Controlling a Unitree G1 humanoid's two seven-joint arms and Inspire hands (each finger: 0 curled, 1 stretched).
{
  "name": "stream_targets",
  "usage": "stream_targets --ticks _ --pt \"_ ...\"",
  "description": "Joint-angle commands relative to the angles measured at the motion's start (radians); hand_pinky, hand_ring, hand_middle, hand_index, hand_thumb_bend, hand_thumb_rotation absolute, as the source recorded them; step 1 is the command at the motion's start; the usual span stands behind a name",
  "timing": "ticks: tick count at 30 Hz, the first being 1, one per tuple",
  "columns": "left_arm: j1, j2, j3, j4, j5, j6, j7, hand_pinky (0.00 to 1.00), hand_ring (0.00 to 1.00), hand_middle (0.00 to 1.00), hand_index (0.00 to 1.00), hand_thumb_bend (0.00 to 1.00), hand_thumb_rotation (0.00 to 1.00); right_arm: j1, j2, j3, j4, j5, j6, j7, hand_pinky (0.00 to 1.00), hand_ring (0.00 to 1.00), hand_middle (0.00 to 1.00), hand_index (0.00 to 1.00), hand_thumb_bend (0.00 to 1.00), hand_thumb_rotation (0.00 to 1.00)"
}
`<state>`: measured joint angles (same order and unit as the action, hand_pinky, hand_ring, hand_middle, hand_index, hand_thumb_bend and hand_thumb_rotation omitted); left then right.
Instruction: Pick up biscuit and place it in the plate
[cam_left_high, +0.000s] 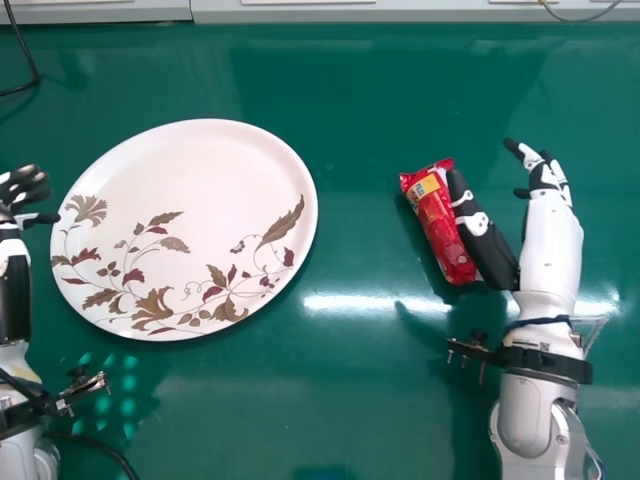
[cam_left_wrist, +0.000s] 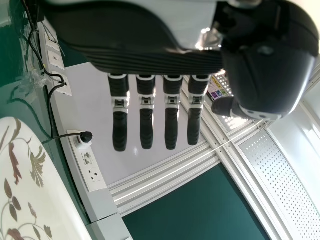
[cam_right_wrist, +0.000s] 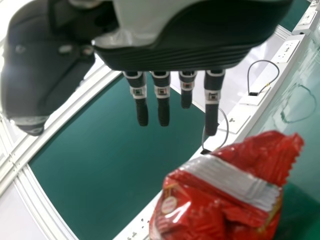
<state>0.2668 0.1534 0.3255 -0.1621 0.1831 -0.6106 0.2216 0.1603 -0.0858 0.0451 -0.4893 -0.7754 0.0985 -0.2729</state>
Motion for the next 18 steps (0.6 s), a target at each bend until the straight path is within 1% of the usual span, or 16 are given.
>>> stream_targets --ticks 1,5,10,13,18 --pt "0.034 -0.011 0.005 0.040 0.009 -0.001 0.001 0.54 0.71 0.75 0.75 0.12 0.00 0.017 0.005 0.003 -0.019 0.002 0.011 0.015 0.71 0.84 0.92 0.90 0.98 0.46" --pt "0.039 -0.016 0.004 0.023 0.011 0.023 0.000 0.56 0.72 0.75 0.75 0.13 0.00 0.022 0.004 0.005 -0.032 0.008 0.018 0.038 0.72 0.85 0.93 0.92 0.97 0.43" --pt "0.038 -0.011 0.004 0.030 0.007 0.011 -0.002 0.55 0.72 0.75 0.76 0.14 0.00 0.034 -0.001 0.012 -0.046 -0.002 0.024 0.059 0.73 0.87 0.94 0.93 0.97 0.41" --pt "0.038 -0.017 0.001 0.023 0.008 0.014 0.000 0.55 0.72 0.75 0.75 0.13 0.00 0.045 -0.003 0.025 -0.075 -0.016 0.063 0.118 0.76 0.90 0.97 0.95 0.95 0.42" --pt "0.041 -0.023 -0.001 0.010 0.016 0.022 0.003 0.53 0.71 0.74 0.75 0.12 0.00 0.050 -0.008 0.052 -0.104 -0.049 0.119 0.196 0.72 0.88 0.97 0.96 0.93 0.38"
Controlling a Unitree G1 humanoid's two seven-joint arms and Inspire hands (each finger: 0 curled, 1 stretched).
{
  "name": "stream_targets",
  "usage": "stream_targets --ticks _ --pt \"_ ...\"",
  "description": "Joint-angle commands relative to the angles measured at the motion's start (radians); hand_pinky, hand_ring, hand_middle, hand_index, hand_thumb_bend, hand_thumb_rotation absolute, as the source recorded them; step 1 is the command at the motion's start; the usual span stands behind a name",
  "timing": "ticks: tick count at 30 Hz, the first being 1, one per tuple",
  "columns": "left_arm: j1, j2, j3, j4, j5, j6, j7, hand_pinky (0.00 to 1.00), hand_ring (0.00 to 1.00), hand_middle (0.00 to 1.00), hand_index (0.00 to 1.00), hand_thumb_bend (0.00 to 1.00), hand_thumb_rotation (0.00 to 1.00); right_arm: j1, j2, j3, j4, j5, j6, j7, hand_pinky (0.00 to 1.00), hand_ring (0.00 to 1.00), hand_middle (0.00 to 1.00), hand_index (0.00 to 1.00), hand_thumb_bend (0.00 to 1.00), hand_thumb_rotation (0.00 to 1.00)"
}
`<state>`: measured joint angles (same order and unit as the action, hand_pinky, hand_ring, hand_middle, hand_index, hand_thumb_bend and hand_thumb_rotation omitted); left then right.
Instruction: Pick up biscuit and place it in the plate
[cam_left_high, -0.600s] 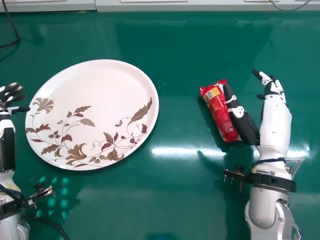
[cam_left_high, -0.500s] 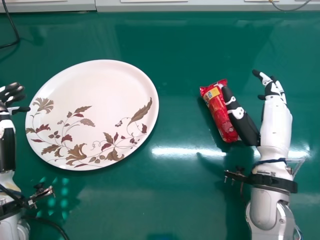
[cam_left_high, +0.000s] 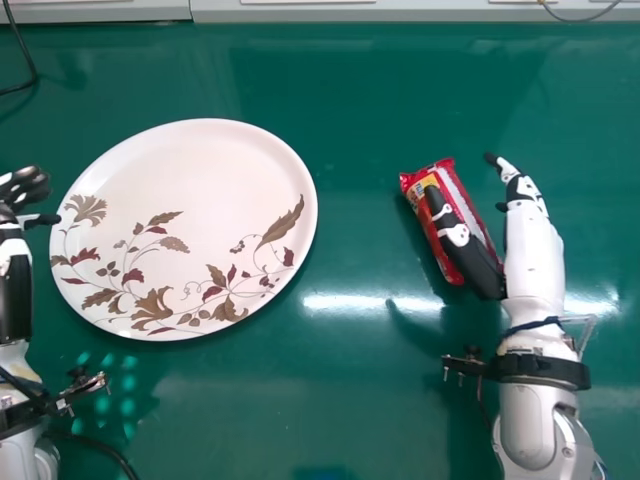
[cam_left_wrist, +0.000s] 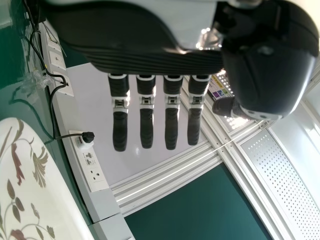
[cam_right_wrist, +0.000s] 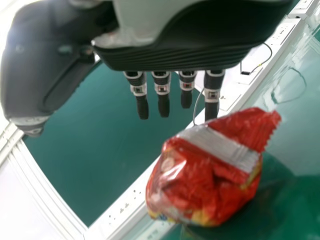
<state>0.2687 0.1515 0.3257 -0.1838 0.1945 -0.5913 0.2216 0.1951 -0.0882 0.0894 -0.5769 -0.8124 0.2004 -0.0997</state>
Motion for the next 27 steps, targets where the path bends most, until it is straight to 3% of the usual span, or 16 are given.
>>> stream_targets --ticks 1,4,9,27 --pt "0.038 -0.019 -0.002 0.035 0.002 -0.003 0.001 0.53 0.71 0.74 0.74 0.12 0.00 0.014 -0.010 0.010 -0.018 -0.021 0.024 0.037 0.72 0.88 0.97 0.97 0.93 0.39" --pt "0.037 -0.018 0.000 0.039 0.003 -0.007 0.002 0.53 0.71 0.74 0.74 0.11 0.00 0.011 -0.025 0.017 -0.016 -0.048 0.034 0.065 0.69 0.86 0.96 0.96 0.94 0.44" --pt "0.048 -0.027 -0.003 0.022 -0.003 0.009 -0.001 0.55 0.73 0.76 0.76 0.12 0.00 0.015 -0.047 0.022 -0.028 -0.083 0.058 0.123 0.73 0.89 0.96 0.95 0.95 0.47" --pt "0.056 0.000 0.018 0.057 -0.046 -0.027 -0.031 0.56 0.73 0.76 0.77 0.12 0.00 0.027 -0.075 0.023 -0.147 -0.294 0.172 0.355 0.78 0.92 0.97 0.94 0.92 0.47"
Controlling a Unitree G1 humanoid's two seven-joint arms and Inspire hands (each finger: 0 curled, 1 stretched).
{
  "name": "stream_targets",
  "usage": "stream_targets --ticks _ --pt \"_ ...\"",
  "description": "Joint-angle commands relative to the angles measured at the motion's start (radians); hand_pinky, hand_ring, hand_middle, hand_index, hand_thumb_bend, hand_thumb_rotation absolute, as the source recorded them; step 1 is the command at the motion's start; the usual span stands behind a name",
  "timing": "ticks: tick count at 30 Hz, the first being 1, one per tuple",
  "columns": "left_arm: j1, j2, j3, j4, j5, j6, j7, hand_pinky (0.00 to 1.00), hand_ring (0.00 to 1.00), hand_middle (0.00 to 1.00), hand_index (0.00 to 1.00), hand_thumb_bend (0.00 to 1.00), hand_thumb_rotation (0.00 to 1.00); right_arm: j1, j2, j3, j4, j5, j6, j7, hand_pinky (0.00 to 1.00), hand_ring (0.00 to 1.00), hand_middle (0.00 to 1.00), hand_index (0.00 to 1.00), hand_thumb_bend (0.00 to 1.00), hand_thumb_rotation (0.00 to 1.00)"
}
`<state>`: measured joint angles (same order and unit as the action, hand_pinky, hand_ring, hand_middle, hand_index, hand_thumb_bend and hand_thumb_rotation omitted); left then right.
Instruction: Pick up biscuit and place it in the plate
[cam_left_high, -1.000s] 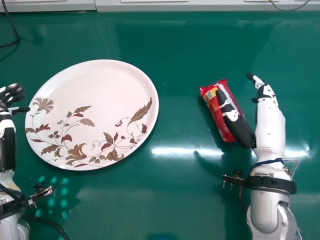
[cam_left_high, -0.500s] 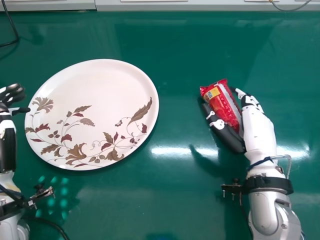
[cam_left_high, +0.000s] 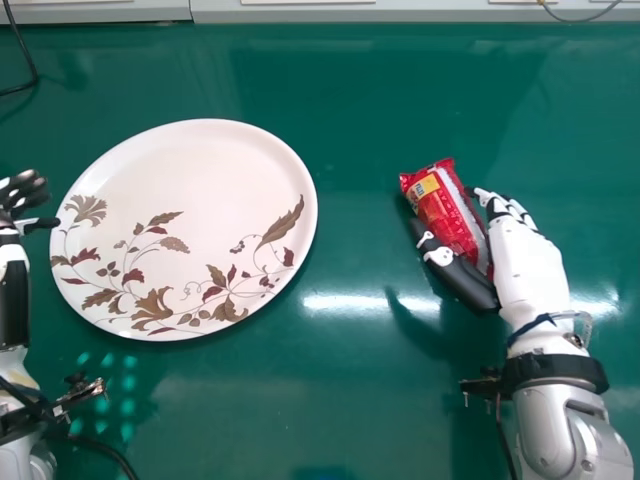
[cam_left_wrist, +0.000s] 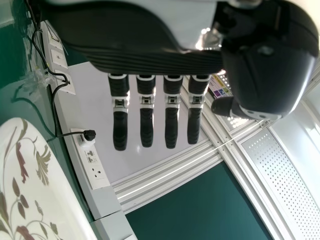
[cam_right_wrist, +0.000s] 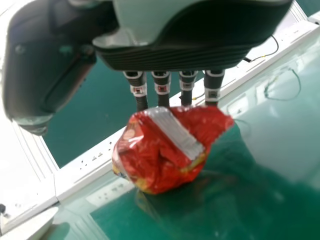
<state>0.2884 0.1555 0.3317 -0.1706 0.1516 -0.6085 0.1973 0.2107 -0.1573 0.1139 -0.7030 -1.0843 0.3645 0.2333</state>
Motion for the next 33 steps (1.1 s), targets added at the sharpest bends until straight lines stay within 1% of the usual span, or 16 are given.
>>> stream_targets --ticks 1,6,10,13,17,18,22,26,30,33 --pt "0.037 -0.004 0.013 0.041 -0.004 -0.009 -0.008 0.56 0.73 0.76 0.77 0.12 0.00 0.012 -0.005 -0.001 -0.026 -0.043 0.012 0.034 0.78 0.91 0.97 0.93 0.92 0.48" --pt "0.042 -0.008 0.014 0.031 -0.006 0.001 -0.009 0.56 0.73 0.76 0.77 0.12 0.00 0.019 0.011 0.005 -0.048 -0.126 0.027 0.088 0.79 0.91 0.97 0.93 0.92 0.51" --pt "0.050 -0.017 0.014 0.009 -0.011 0.027 -0.010 0.57 0.74 0.77 0.77 0.14 0.00 0.019 0.029 0.009 -0.066 -0.176 0.033 0.130 0.79 0.92 0.97 0.93 0.91 0.50" --pt "0.054 -0.022 0.012 -0.001 -0.013 0.037 -0.011 0.58 0.74 0.77 0.77 0.15 0.00 0.010 0.031 0.006 -0.076 -0.206 0.033 0.185 0.80 0.92 0.97 0.93 0.90 0.50" --pt "0.059 -0.023 0.013 -0.013 -0.006 0.046 -0.010 0.58 0.74 0.77 0.78 0.15 0.00 -0.017 0.021 -0.007 -0.084 -0.238 0.029 0.286 0.81 0.91 0.97 0.94 0.89 0.51" --pt "0.059 -0.023 0.013 -0.011 -0.004 0.043 -0.009 0.58 0.74 0.77 0.77 0.15 0.00 -0.025 0.016 -0.011 -0.085 -0.245 0.026 0.311 0.80 0.91 0.97 0.94 0.89 0.51" --pt "0.061 -0.027 0.006 -0.016 -0.012 0.045 -0.015 0.58 0.75 0.77 0.77 0.15 0.00 -0.085 -0.015 -0.038 -0.093 -0.281 0.020 0.471 0.81 0.91 0.97 0.94 0.88 0.53" --pt "0.060 -0.029 0.001 -0.015 -0.009 0.036 -0.016 0.58 0.74 0.77 0.77 0.14 0.00 -0.145 -0.058 -0.075 -0.097 -0.289 0.009 0.610 0.80 0.90 0.95 0.92 0.89 0.52" --pt "0.062 -0.034 0.000 -0.011 -0.002 0.032 -0.014 0.57 0.74 0.77 0.77 0.14 0.00 -0.194 -0.108 -0.111 -0.086 -0.279 -0.012 0.692 0.78 0.87 0.91 0.89 0.90 0.52" --pt "0.063 -0.033 0.001 -0.005 -0.002 0.030 -0.015 0.57 0.74 0.77 0.77 0.14 0.00 -0.230 -0.133 -0.133 -0.068 -0.278 -0.015 0.746 0.76 0.86 0.90 0.89 0.90 0.51"
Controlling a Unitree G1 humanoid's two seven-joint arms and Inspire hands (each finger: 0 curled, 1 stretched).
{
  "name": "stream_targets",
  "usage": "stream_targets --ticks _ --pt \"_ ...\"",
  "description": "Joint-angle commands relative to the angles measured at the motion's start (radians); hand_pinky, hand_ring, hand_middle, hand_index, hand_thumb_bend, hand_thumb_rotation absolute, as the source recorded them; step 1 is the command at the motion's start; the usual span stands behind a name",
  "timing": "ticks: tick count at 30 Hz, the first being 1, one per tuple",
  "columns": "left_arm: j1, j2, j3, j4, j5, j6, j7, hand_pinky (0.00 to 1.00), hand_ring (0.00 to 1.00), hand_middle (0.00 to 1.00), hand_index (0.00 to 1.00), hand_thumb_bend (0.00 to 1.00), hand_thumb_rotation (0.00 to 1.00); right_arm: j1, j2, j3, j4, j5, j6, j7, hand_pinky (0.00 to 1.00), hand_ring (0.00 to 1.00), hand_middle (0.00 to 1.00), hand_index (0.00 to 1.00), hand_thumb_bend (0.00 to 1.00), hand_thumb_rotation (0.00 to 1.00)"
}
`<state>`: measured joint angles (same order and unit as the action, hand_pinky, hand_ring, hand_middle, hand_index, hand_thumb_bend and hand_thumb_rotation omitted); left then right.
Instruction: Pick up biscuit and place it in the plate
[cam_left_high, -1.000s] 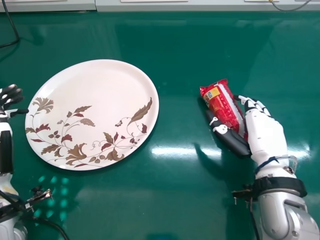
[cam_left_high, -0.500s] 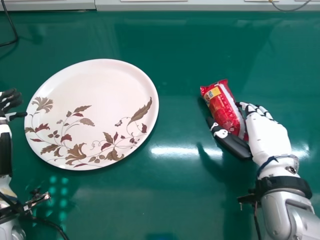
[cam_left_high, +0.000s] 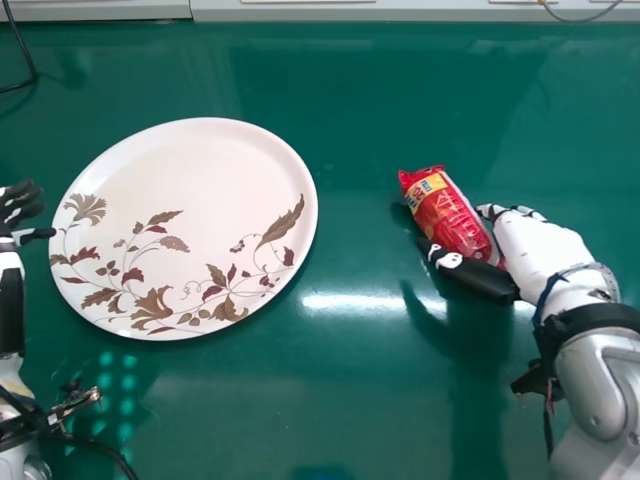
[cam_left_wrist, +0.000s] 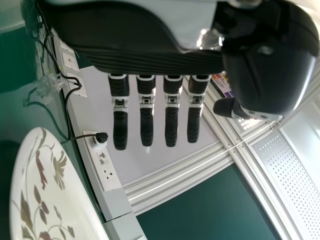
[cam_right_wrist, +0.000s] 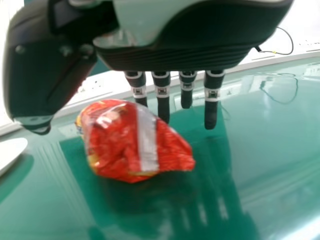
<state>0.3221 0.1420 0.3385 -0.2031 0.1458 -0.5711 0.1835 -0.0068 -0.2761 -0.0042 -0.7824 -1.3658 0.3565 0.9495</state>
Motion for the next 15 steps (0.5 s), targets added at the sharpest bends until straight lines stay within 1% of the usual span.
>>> stream_targets --ticks 1,2,3,4,5,6,7,8,9,10,11,13,15 --pt "0.029 -0.020 -0.006 0.029 0.002 -0.009 -0.001 0.58 0.75 0.78 0.78 0.14 0.00 -0.027 -0.024 -0.019 0.020 0.001 -0.008 0.052 0.76 0.87 0.91 0.90 0.89 0.51" --pt "0.029 -0.021 -0.007 0.030 0.002 -0.010 -0.002 0.58 0.75 0.78 0.78 0.14 0.00 -0.039 -0.034 -0.022 0.028 -0.002 -0.010 0.069 0.74 0.85 0.89 0.89 0.88 0.52" --pt "0.031 -0.023 -0.008 0.028 0.001 -0.008 -0.002 0.58 0.75 0.78 0.78 0.14 0.00 -0.050 -0.041 -0.025 0.036 -0.005 -0.013 0.080 0.70 0.81 0.86 0.87 0.86 0.52" --pt "0.032 -0.024 -0.009 0.027 0.002 -0.008 -0.001 0.59 0.75 0.79 0.78 0.14 0.00 -0.058 -0.051 -0.027 0.046 -0.010 -0.021 0.082 0.60 0.72 0.79 0.82 0.84 0.50" --pt "0.031 -0.025 -0.009 0.029 0.003 -0.012 0.000 0.59 0.75 0.78 0.78 0.14 0.00 -0.064 -0.061 -0.026 0.056 -0.017 -0.029 0.082 0.53 0.63 0.72 0.78 0.79 0.45" --pt "0.031 -0.026 -0.010 0.029 0.002 -0.011 -0.001 0.58 0.75 0.78 0.78 0.14 0.00 -0.066 -0.067 -0.026 0.066 -0.017 -0.034 0.072 0.47 0.57 0.66 0.73 0.73 0.38" --pt "0.032 -0.028 -0.012 0.026 -0.004 -0.008 -0.004 0.58 0.75 0.78 0.78 0.14 0.00 -0.065 -0.071 -0.026 0.075 -0.020 -0.040 0.055 0.39 0.48 0.58 0.69 0.66 0.26" --pt "0.031 -0.028 -0.012 0.025 -0.005 -0.007 -0.004 0.59 0.75 0.79 0.78 0.14 0.00 -0.064 -0.073 -0.025 0.083 -0.024 -0.046 0.038 0.31 0.38 0.52 0.68 0.60 0.10" --pt "0.031 -0.029 -0.012 0.026 -0.004 -0.007 -0.004 0.58 0.75 0.79 0.78 0.14 0.00 -0.062 -0.075 -0.025 0.087 -0.028 -0.051 0.022 0.28 0.34 0.50 0.67 0.57 0.05" --pt "0.031 -0.029 -0.012 0.028 -0.003 -0.007 -0.004 0.58 0.75 0.78 0.78 0.14 0.00 -0.062 -0.074 -0.023 0.090 -0.038 -0.054 0.007 0.25 0.30 0.48 0.66 0.56 0.03" --pt "0.030 -0.030 -0.012 0.028 -0.003 -0.004 -0.004 0.58 0.75 0.79 0.78 0.15 0.00 -0.060 -0.070 -0.021 0.091 -0.048 -0.057 -0.013 0.20 0.24 0.47 0.65 0.55 0.01" --pt "0.029 -0.030 -0.013 0.029 -0.002 -0.003 -0.006 0.58 0.75 0.79 0.78 0.15 0.00 -0.048 -0.064 -0.023 0.094 -0.045 -0.068 -0.080 0.12 0.18 0.47 0.64 0.55 0.00" --pt "0.027 -0.028 -0.015 0.035 -0.002 -0.009 -0.009 0.59 0.76 0.79 0.79 0.15 0.00 -0.030 -0.064 -0.029 0.097 -0.033 -0.083 -0.155 0.09 0.15 0.47 0.63 0.54 0.00"
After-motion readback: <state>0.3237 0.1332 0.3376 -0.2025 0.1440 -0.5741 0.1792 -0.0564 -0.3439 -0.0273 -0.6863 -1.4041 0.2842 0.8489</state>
